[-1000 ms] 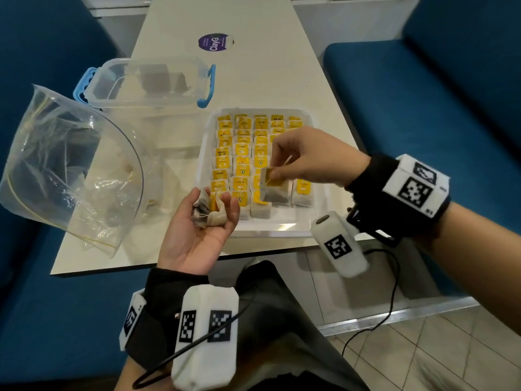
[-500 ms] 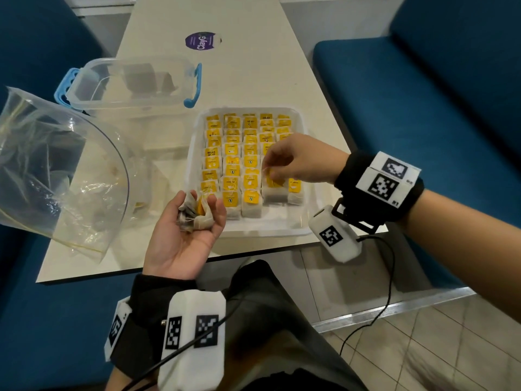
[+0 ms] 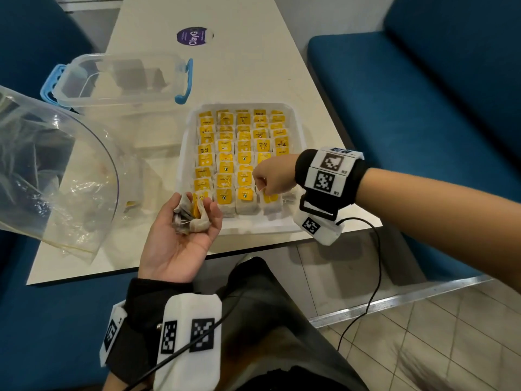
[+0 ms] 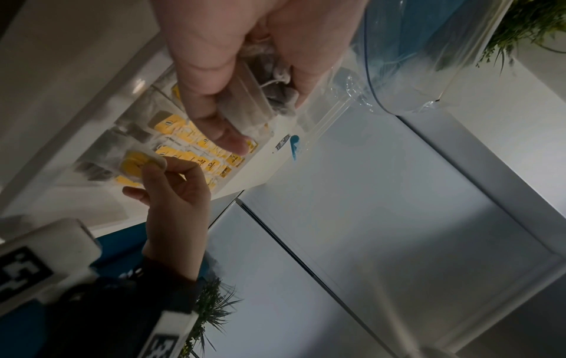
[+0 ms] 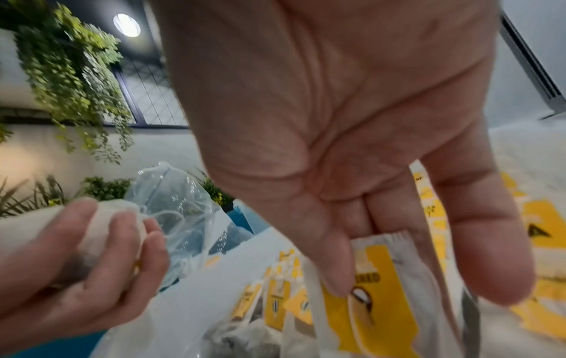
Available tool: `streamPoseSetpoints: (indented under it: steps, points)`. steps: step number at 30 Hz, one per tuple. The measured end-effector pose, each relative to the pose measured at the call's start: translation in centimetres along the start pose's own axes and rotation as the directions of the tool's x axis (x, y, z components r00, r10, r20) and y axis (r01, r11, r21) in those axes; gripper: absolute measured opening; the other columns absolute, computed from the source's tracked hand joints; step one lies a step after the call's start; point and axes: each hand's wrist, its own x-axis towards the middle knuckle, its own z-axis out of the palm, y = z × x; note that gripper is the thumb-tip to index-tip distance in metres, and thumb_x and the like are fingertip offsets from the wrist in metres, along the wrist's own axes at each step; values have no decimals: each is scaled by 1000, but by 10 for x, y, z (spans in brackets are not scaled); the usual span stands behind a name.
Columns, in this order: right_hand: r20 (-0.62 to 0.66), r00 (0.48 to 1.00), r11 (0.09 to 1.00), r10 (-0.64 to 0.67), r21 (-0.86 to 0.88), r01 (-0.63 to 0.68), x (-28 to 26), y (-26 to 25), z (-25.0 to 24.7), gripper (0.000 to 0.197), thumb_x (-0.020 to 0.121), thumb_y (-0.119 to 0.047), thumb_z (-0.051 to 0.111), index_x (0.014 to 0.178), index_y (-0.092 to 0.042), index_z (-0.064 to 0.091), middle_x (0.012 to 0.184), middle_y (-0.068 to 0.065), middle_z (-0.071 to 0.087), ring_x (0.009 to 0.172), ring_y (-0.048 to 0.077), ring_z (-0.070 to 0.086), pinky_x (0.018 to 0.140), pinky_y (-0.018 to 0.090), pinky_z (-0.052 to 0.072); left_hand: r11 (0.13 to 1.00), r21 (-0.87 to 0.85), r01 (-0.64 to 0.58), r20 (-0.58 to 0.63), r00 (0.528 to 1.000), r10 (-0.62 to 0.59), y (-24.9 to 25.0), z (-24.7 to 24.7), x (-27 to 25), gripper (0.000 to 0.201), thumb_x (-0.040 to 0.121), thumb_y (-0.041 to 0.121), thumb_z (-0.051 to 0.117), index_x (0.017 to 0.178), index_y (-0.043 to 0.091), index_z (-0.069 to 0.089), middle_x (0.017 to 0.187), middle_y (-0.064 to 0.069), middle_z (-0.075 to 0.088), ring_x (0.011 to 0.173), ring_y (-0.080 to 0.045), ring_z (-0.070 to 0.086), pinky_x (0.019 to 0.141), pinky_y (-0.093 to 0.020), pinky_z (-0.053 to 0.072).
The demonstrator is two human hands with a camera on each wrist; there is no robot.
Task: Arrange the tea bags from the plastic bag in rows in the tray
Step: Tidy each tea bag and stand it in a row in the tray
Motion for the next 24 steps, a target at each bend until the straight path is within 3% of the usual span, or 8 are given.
streamPoseSetpoints:
  steps: [3, 5, 7, 10, 15, 17, 21, 24]
  points:
    - [74, 997, 999, 3, -45, 0, 7, -3, -2, 13, 91, 0, 41, 85, -12, 42, 118, 26, 55, 53, 11, 30, 40, 15, 30, 999, 32, -14, -37, 999, 16, 0, 3, -1, 25, 36, 8, 74, 59, 2, 67, 67, -13, 66, 65, -21, 65, 58, -33, 57]
    - [106, 994, 999, 10, -39, -6, 9, -4, -4, 12, 92, -2, 42, 96, -12, 48, 97, 17, 53, 54, 10, 31, 30, 9, 29, 999, 35, -12, -43, 999, 13, 1, 4, -1, 24, 38, 10, 73, 60, 2, 67, 68, -13, 66, 67, -21, 64, 57, -32, 57]
    - [109, 994, 1000, 11, -24, -8, 11, -5, -5, 25, 93, -3, 43, 114, -5, 56, 80, 4, 41, 55, 10, 35, 29, 8, 28, 1000, 21, -8, -34, 999, 9, 3, 1, -1, 26, 38, 9, 75, 62, 2, 67, 72, -15, 66, 67, -22, 64, 56, -33, 57]
    - [113, 993, 998, 19, -62, -12, 12, -7, -6, 28, 94, -6, 46, 121, 0, 53, 72, -3, 39, 69, 17, 55, 31, 9, 31, 1000, 21, -13, -38, 999, 14, 3, 0, 0, 26, 39, 8, 75, 63, 1, 68, 75, -17, 65, 64, -23, 65, 56, -33, 57]
    - [86, 996, 989, 36, -144, -23, 17, -9, -8, 31, 93, -11, 53, 122, 0, 54, 86, 4, 50, 70, 19, 55, 32, 9, 35, 999, 29, -20, -37, 999, 21, 4, 2, -1, 24, 40, 10, 73, 62, 2, 67, 77, -17, 65, 61, -22, 65, 58, -31, 57]
    - [54, 997, 982, 49, -184, -38, 19, -10, -7, 32, 92, -15, 55, 120, -1, 56, 95, 5, 51, 61, 14, 48, 32, 10, 35, 999, 29, -21, -37, 999, 22, 5, 2, -2, 23, 40, 11, 73, 61, 3, 68, 76, -16, 65, 62, -22, 65, 59, -31, 57]
    - [-36, 996, 977, 78, -198, -84, 25, -11, -5, 30, 86, -15, 61, 114, -3, 61, 91, 4, 53, 78, 16, 49, 68, 27, 48, 999, 19, -26, -40, 999, 27, 6, 1, -3, 25, 40, 10, 74, 63, 3, 67, 77, -16, 65, 64, -22, 65, 57, -32, 57]
    - [-27, 992, 962, 121, -245, -124, 27, -13, -7, 28, 86, -14, 63, 112, -5, 62, 93, 7, 58, 76, 15, 49, 62, 25, 42, 1000, 18, -24, -46, 999, 25, 6, 1, -3, 25, 40, 11, 74, 63, 3, 68, 79, -16, 65, 66, -21, 64, 58, -31, 57]
